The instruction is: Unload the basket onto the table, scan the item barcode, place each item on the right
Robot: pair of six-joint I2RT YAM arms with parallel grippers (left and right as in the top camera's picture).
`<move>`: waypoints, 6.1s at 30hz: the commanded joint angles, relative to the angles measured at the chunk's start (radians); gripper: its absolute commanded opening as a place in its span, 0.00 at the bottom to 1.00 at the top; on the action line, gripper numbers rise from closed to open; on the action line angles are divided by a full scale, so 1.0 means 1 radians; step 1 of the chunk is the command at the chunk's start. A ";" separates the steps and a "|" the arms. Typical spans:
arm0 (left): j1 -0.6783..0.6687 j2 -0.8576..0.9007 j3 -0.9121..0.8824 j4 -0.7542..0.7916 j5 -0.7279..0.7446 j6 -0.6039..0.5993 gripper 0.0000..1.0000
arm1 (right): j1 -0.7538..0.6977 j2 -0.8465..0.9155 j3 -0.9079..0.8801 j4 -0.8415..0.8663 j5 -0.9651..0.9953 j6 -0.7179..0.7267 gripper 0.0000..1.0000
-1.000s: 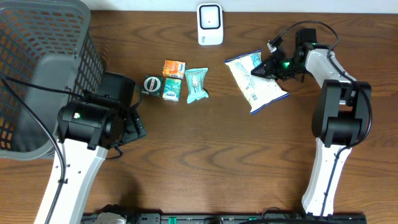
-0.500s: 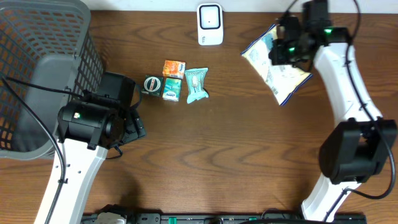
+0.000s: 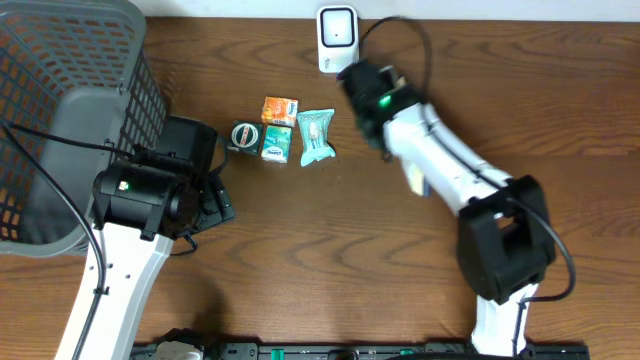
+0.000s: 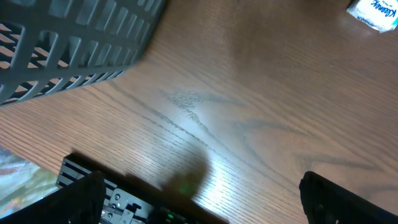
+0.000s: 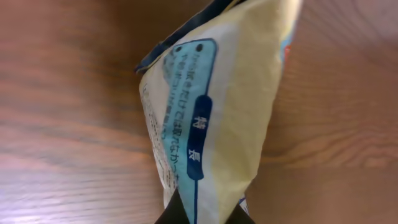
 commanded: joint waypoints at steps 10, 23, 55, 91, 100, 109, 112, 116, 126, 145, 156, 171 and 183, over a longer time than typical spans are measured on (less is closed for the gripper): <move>0.005 -0.002 0.000 -0.004 0.005 -0.013 0.98 | 0.240 0.015 -0.094 0.052 0.015 0.069 0.37; 0.005 -0.002 0.000 -0.004 0.005 -0.013 0.98 | 0.186 0.011 0.206 -0.144 -0.196 0.158 0.46; 0.005 -0.002 0.000 -0.004 0.005 -0.013 0.98 | -0.107 0.013 0.066 -0.283 -0.312 0.219 0.02; 0.005 -0.002 0.000 -0.004 0.005 -0.013 0.98 | -0.159 -0.024 0.169 -0.344 -0.450 0.144 0.01; 0.005 -0.002 0.000 -0.004 0.005 -0.013 0.97 | -0.240 -0.014 0.086 -0.263 -0.528 0.093 0.01; 0.005 -0.002 0.000 -0.004 0.005 -0.013 0.98 | -0.246 -0.014 -0.154 -0.080 -0.736 0.061 0.01; 0.005 -0.002 0.000 -0.004 0.005 -0.013 0.98 | -0.246 -0.014 -0.196 -0.056 -0.798 0.060 0.01; 0.005 -0.002 0.000 -0.004 0.005 -0.013 0.98 | -0.247 -0.030 -0.172 -0.087 -0.864 0.060 0.01; 0.005 -0.002 0.000 -0.004 0.005 -0.013 0.98 | -0.247 -0.084 0.004 -0.075 -0.780 0.057 0.04; 0.005 -0.002 0.000 -0.004 0.005 -0.013 0.98 | -0.227 0.097 -0.003 0.014 -0.740 0.114 0.01; 0.005 -0.002 0.000 -0.004 0.005 -0.013 0.98 | -0.248 -0.021 0.246 -0.345 -0.721 0.025 0.10; 0.005 -0.002 0.000 -0.004 0.005 -0.013 0.97 | -0.239 -0.035 -0.078 -0.414 -0.649 0.002 0.22; 0.005 -0.002 0.000 -0.004 0.005 -0.013 0.97 | -0.239 -0.038 -0.123 -0.385 -0.706 0.074 0.01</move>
